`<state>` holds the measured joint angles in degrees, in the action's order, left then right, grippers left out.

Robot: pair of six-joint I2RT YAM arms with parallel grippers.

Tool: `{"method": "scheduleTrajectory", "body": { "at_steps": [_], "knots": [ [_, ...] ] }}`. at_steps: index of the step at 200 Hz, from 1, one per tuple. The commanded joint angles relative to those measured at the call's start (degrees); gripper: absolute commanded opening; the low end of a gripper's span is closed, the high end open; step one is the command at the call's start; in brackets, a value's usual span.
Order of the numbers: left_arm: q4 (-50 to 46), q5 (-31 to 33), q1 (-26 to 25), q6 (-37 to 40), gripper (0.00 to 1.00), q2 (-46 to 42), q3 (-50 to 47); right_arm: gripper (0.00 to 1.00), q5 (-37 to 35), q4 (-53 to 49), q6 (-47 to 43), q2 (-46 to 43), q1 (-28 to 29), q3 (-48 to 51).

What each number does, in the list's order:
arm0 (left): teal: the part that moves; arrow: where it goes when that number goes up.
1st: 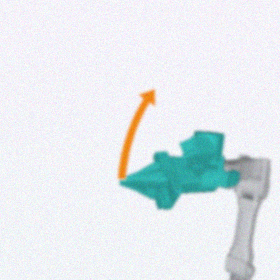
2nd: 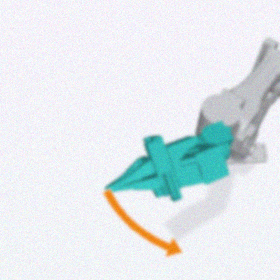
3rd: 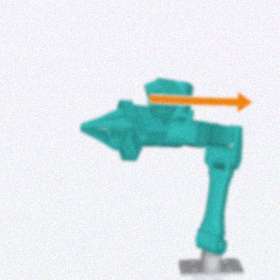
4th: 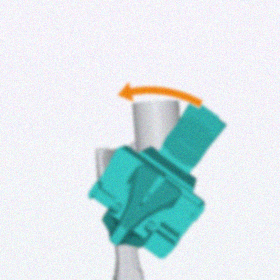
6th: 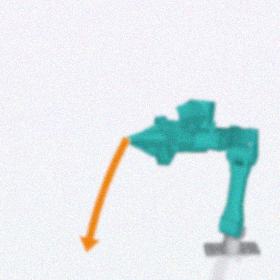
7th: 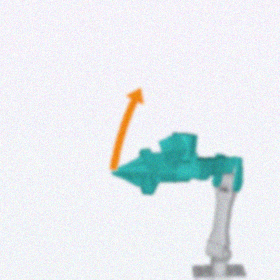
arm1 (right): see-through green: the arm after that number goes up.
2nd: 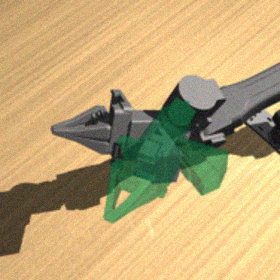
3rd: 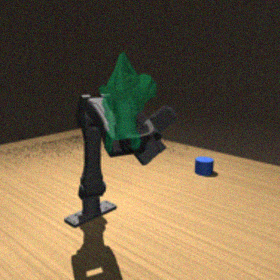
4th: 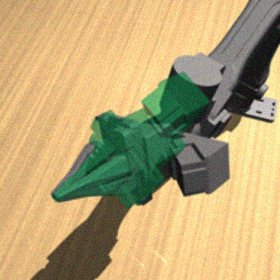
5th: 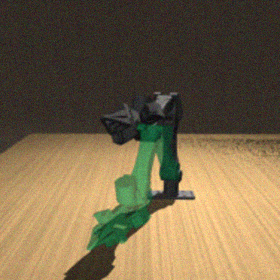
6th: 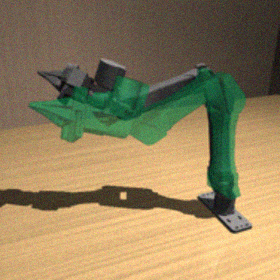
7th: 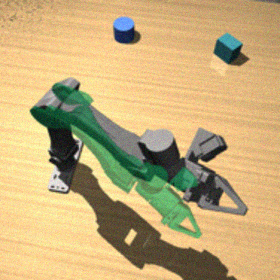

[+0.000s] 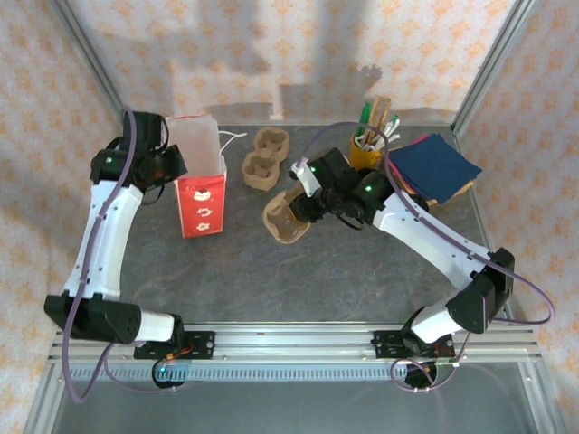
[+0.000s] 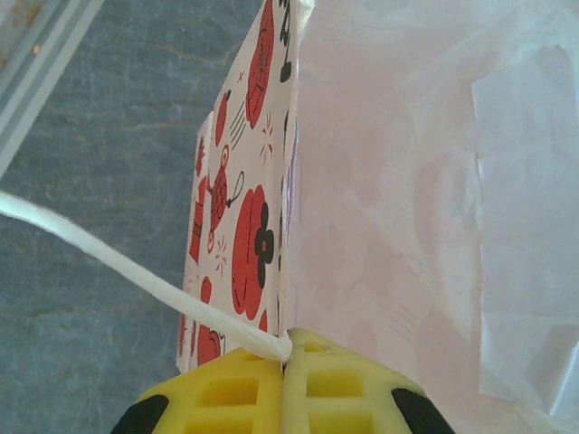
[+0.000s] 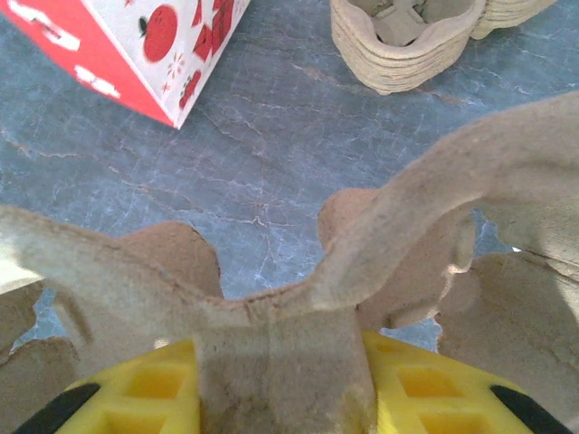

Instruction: Pack the takeout coffee

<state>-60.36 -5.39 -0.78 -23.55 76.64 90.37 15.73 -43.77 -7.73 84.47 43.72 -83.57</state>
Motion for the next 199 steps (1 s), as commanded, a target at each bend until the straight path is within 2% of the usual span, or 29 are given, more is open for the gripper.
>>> {"method": "scheduleTrajectory", "body": {
  "at_steps": [1, 31, 66, 87, 136, 162, 177, 199],
  "knots": [
    [-2.24, -2.53, -0.86, -1.0, 0.0, -3.75, -3.04, 0.34, -2.74, -1.32, 0.07, -0.54, 0.13, -3.0],
    [-4.12, -2.83, -5.29, -1.17, 0.0, -6.93, -5.3, 0.34, -2.87, -3.69, -0.03, -0.24, 0.13, -5.77],
    [-2.37, -6.05, -9.72, -1.33, 0.0, -10.64, -8.89, 0.33, -10.8, -6.05, 0.65, -1.37, 0.04, -7.49],
    [-1.52, -9.0, -11.93, 1.08, 0.0, -12.27, -9.92, 0.34, -13.29, -6.93, 1.48, -2.71, 0.1, -7.72],
    [-1.88, -10.22, -14.64, 4.89, 0.0, -12.83, -9.64, 0.34, -15.51, -12.29, 2.95, -4.87, -0.29, -12.88],
    [-1.49, -7.86, -15.04, 5.09, 0.0, -11.95, -9.96, 0.32, -17.34, -12.82, 5.05, -6.98, -0.57, -13.76],
    [-2.8, -4.92, -15.13, 5.68, 0.0, -10.42, -9.19, 0.32, -16.25, -13.21, 6.62, -7.67, -0.57, -14.34],
    [-2.13, -7.35, -15.43, 7.22, 0.0, -9.28, -8.81, 0.33, -14.41, -13.29, 7.02, -8.77, -0.57, -15.5]
  ]
}}
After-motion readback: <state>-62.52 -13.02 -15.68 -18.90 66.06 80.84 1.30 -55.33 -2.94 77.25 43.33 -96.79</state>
